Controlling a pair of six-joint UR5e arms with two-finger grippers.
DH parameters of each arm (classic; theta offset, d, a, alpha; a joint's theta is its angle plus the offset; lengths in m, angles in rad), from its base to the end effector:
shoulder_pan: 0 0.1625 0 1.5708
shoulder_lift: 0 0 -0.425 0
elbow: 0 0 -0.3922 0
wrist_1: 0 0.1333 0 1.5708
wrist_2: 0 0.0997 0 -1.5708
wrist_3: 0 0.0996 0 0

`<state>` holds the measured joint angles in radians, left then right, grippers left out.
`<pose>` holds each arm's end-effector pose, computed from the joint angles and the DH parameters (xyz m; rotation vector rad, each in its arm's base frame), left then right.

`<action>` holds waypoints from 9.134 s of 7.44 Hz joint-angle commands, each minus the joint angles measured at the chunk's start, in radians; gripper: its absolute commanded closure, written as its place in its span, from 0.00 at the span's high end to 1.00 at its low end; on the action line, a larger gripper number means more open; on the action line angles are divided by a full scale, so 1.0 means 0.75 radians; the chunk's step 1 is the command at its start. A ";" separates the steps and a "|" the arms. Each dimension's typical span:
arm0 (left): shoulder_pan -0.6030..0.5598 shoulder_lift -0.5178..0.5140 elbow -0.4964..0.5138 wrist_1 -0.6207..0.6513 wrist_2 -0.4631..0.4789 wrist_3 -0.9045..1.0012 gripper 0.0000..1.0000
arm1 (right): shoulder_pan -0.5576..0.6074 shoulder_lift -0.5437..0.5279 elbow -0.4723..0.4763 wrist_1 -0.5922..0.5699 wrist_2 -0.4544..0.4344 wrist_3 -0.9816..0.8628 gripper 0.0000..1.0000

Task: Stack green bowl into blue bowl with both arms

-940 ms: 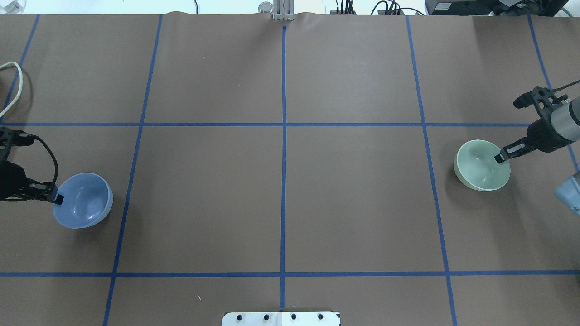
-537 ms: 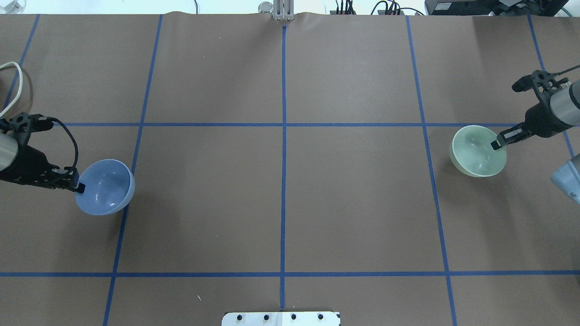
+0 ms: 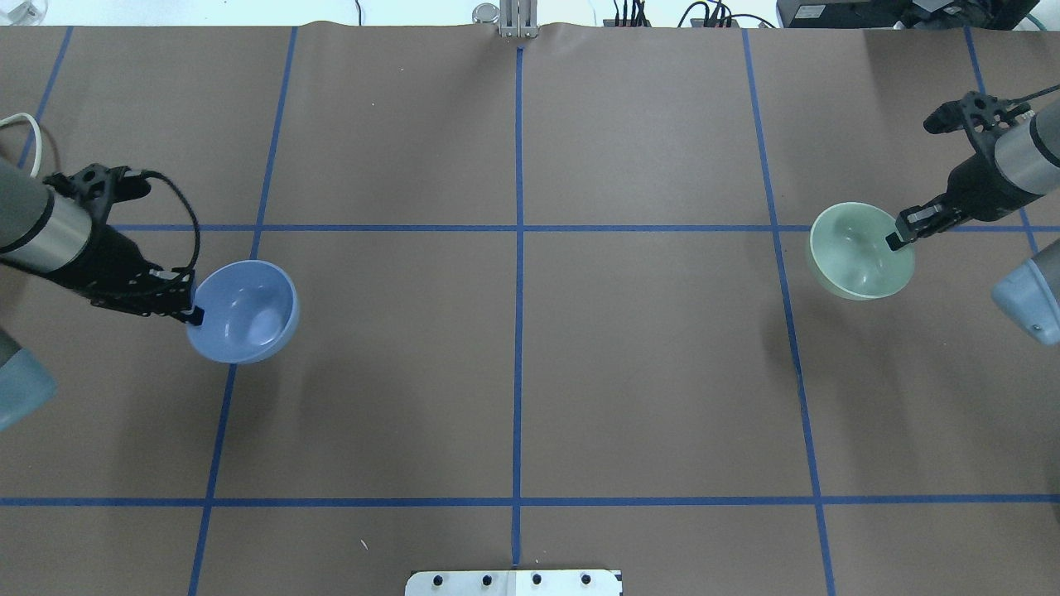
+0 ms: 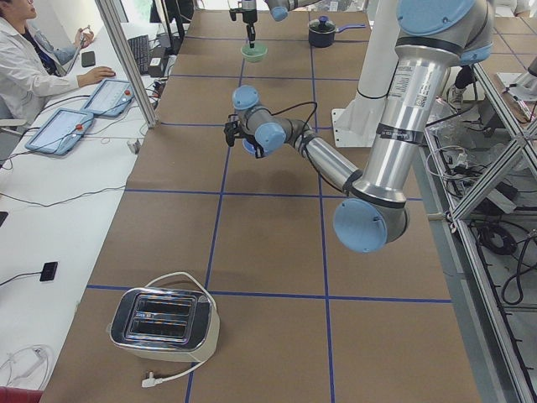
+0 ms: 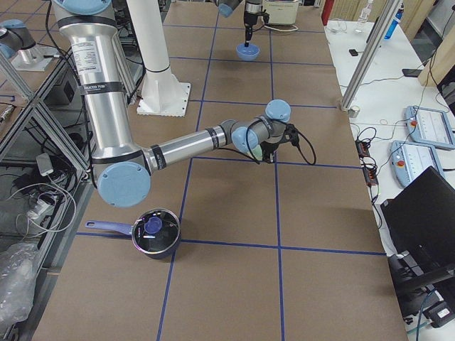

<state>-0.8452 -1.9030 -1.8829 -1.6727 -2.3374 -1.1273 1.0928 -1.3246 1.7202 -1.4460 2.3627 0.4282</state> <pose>0.3329 -0.4721 0.3137 -0.1574 1.0015 -0.0809 -0.2145 -0.5497 0.4347 0.1044 -0.9121 -0.2522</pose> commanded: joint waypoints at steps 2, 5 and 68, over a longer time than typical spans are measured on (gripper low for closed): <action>0.114 -0.301 0.166 0.132 0.110 -0.116 0.00 | -0.080 0.191 0.001 -0.144 -0.007 0.138 0.00; 0.163 -0.457 0.377 0.073 0.118 -0.145 0.00 | -0.201 0.318 -0.005 -0.142 -0.041 0.363 0.00; -0.400 -0.065 0.143 0.167 -0.017 0.730 0.95 | -0.116 0.310 -0.015 0.073 -0.275 0.517 1.00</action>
<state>-1.0676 -2.0255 -1.6773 -1.6996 -2.3449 -0.7770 0.9334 -1.0370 1.7145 -1.3813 2.1366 0.9487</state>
